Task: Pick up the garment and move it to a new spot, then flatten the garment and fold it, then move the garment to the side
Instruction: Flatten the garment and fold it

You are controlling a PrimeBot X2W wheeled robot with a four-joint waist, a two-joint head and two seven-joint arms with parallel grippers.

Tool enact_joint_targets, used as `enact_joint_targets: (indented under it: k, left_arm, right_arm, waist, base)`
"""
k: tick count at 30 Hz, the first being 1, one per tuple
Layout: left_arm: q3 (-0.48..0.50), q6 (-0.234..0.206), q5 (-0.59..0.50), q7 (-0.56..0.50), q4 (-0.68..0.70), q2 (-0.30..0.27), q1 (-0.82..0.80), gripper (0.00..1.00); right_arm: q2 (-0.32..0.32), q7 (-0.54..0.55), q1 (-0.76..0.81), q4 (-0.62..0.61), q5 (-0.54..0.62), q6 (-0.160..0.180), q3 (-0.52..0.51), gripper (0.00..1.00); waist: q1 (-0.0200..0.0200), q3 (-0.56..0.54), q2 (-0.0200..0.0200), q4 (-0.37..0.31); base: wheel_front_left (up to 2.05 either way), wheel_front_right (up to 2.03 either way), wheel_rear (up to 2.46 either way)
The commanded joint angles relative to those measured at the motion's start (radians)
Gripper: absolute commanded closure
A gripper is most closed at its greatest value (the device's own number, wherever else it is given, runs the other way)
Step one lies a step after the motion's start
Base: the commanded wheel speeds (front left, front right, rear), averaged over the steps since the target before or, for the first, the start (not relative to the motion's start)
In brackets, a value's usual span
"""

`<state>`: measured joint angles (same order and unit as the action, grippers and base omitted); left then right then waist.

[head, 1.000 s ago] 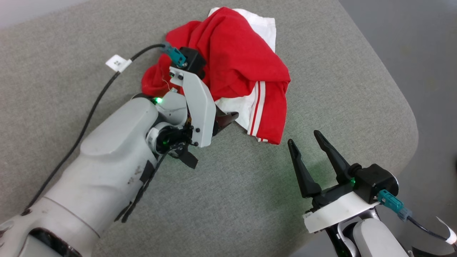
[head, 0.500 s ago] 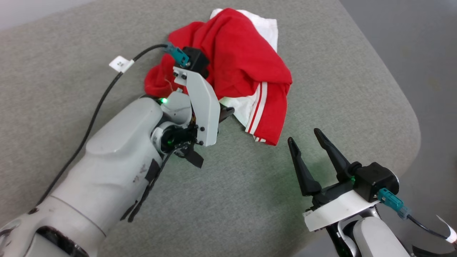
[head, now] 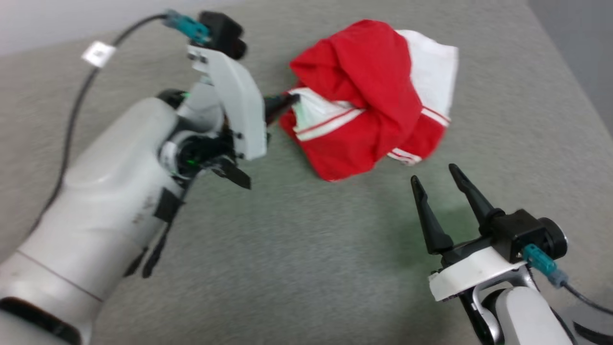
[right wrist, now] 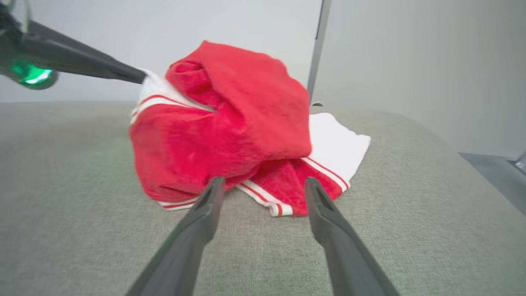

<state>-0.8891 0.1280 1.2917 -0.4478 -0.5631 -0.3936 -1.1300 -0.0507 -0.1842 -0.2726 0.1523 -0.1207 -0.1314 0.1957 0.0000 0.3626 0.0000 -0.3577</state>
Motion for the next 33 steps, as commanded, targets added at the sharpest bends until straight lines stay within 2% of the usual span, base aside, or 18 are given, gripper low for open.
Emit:
enact_joint_targets:
  k: [1, 6, 10, 12, 16, 21, 24, 29, 33]
  left_arm:
    - [0.006, 0.004, 0.01, 0.008, 0.007, -0.008, -0.007, 1.0]
    - [0.032, 0.003, 0.005, 0.041, 0.002, -0.081, -0.001, 1.0]
    - [0.022, -0.026, -0.026, 0.05, -0.045, -0.132, 0.027, 1.0]
    - [0.021, -0.058, -0.03, 0.051, -0.078, -0.156, 0.045, 1.0]
    - [0.018, -0.091, -0.033, 0.054, -0.121, -0.188, 0.087, 1.0]
    - [0.027, -0.098, -0.012, 0.066, -0.141, -0.186, 0.125, 1.0]
    - [0.026, -0.093, -0.023, 0.093, -0.151, -0.18, 0.129, 1.0]
    - [0.094, -0.03, -0.008, 0.243, -0.117, -0.17, 0.084, 1.0]
    - [0.088, -0.008, 0.007, 0.239, -0.082, -0.171, 0.092, 1.0]
  right_arm:
    - [-0.006, 0.007, 0.018, -0.009, 0.005, 0.001, -0.008, 0.0]
    - [-0.022, 0.052, 0.033, -0.059, 0.029, 0.001, -0.016, 0.0]
    - [-0.036, 0.089, 0.041, -0.1, 0.033, 0.001, -0.018, 0.0]
    - [-0.039, 0.106, 0.045, -0.118, 0.03, 0.001, -0.016, 0.0]
    - [-0.047, 0.132, 0.06, -0.155, 0.04, 0.001, -0.026, 0.0]
    - [-0.064, 0.159, 0.056, -0.187, 0.029, 0.001, -0.034, 0.0]
    - [-0.058, 0.173, 0.056, -0.201, 0.038, 0.001, -0.021, 0.0]
    - [-0.067, 0.189, 0.055, -0.216, 0.04, 0.001, -0.028, 0.0]
    - [-0.066, 0.193, 0.065, -0.227, 0.042, 0.001, -0.028, 0.0]
  waist:
    - [0.0, -0.07, 0.0, 0.144]
    - [0.0, -0.096, 0.0, 0.254]
    - [0.0, -0.105, 0.0, 0.313]
    - [0.0, -0.103, 0.0, 0.333]
    - [0.0, -0.096, 0.0, 0.36]
    - [0.0, -0.083, 0.0, 0.371]
    - [0.0, -0.077, 0.0, 0.366]
    - [0.0, -0.065, 0.0, 0.351]
    - [0.0, -0.061, 0.0, 0.339]
  base:
    - [0.0, 0.0, 0.0]
    - [0.0, 0.0, 0.0]
    - [0.0, 0.0, 0.0]
    - [0.0, 0.0, 0.0]
    - [0.0, 0.0, 0.0]
    - [0.0, 0.0, 0.0]
    - [0.0, 0.0, 0.0]
    - [0.0, 0.0, 0.0]
    - [0.0, 0.0, 0.0]
